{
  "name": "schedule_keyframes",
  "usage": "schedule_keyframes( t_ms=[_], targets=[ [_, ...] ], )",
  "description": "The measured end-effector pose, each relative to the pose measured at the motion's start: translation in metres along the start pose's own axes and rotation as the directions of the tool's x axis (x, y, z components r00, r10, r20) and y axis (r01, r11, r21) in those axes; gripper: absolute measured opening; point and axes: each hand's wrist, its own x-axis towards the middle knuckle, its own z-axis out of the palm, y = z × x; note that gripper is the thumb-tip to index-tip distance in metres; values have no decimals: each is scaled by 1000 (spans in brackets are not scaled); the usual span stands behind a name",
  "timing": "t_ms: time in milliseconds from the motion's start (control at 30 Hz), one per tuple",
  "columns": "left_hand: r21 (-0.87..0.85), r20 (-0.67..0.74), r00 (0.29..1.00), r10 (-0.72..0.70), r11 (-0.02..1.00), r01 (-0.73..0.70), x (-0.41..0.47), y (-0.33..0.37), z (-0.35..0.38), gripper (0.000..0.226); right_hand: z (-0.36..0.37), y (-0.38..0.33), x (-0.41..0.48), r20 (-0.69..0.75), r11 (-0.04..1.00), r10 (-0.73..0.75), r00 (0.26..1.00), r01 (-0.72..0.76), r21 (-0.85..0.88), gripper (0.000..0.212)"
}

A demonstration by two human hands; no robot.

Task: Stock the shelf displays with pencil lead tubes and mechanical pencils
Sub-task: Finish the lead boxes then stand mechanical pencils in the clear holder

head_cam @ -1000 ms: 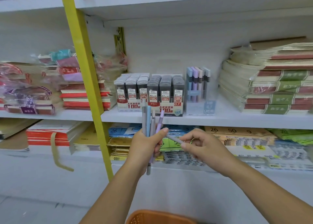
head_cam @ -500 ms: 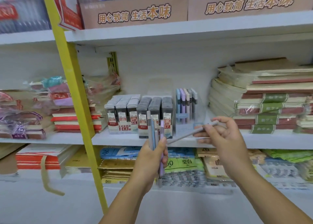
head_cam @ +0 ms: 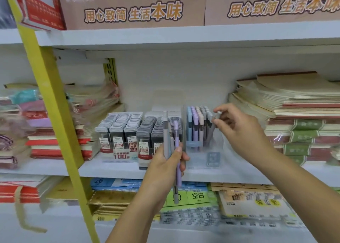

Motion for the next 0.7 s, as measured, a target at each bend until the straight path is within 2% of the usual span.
schedule_keyframes(
  t_ms=[133, 267, 433, 500, 567, 633, 700],
  targets=[
    [-10, 0, 1000, 5, 1000, -5, 6, -1, 0, 20, 5, 2, 7, 64, 998, -20, 998, 24, -55, 29],
    [-7, 11, 999, 30, 1000, -30, 11, -4, -1, 17, 9, 5, 14, 31, 997, -37, 999, 39, -64, 36],
    [-37, 17, 1000, 17, 999, -17, 11, -7, -1, 18, 22, 9, 16, -7, 938, -80, 997, 73, -338, 21],
    [-67, 30, 1000, 3, 998, -1, 9, -7, -1, 24, 23, 5, 13, -13, 938, -46, 999, 39, -345, 21],
    [-95, 53, 999, 3, 995, 2, 7, -5, 0, 38, 23, -1, 5, -71, 961, -57, 996, 35, -275, 21],
    [-94, 77, 997, 21, 995, -13, 7, -3, 1, 44, 26, -13, -7, -107, 996, -49, 993, 40, -79, 20],
    [-80, 90, 995, 37, 996, -30, 6, -2, 3, 43, 29, -27, -15, 40, 970, 65, 997, -73, 230, 22]
  ],
)
